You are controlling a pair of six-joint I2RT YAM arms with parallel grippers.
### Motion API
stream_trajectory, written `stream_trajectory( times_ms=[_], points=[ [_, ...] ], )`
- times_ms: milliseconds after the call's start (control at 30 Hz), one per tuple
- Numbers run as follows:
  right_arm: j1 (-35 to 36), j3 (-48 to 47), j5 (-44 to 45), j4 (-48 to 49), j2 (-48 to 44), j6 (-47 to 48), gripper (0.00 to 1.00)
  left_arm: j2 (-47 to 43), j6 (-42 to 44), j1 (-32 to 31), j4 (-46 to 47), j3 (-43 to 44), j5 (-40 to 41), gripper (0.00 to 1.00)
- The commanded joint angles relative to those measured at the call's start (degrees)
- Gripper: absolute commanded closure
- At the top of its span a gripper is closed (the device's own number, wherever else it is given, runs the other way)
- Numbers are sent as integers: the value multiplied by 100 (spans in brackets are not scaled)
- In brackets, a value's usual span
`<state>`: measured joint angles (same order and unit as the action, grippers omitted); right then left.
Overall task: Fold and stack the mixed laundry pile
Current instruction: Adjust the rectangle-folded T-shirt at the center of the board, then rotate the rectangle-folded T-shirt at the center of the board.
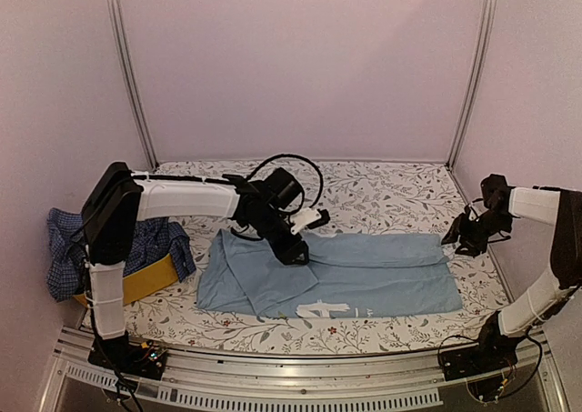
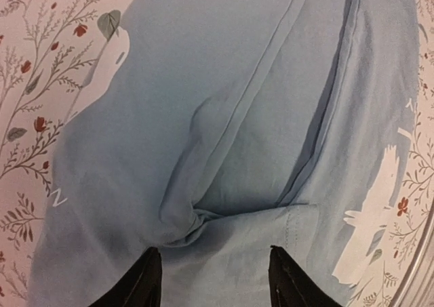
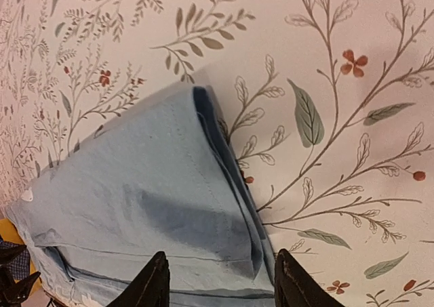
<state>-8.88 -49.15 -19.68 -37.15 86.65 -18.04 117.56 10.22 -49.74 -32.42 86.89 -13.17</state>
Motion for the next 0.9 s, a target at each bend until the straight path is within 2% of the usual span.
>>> stream_trajectory(
  times_ms=[0, 133, 233, 400, 667, 867],
  points=[
    [-21, -508, -86, 186, -626, 181, 49, -769, -884, 528, 465, -330, -40, 46],
    [90, -772, -948, 403, -369, 413, 48, -742, -1839, 1104, 353, -508, 187, 46],
    [461, -970, -1311, 516, 40, 446, 47, -837, -2371, 1445, 329, -759, 219, 46],
    [1227, -1060, -1574, 871, 647, 409, 47, -906, -2982, 1590, -53, -976, 584, 46],
    [1460, -852, -1578, 1203, 1590, 459, 48, -677, -3522, 1672, -305, -1372, 853, 46],
    [1279, -806, -1113, 1060, 2019, 302, 48, 32, -3576, 1922, -428, -980, 1267, 58]
  ],
)
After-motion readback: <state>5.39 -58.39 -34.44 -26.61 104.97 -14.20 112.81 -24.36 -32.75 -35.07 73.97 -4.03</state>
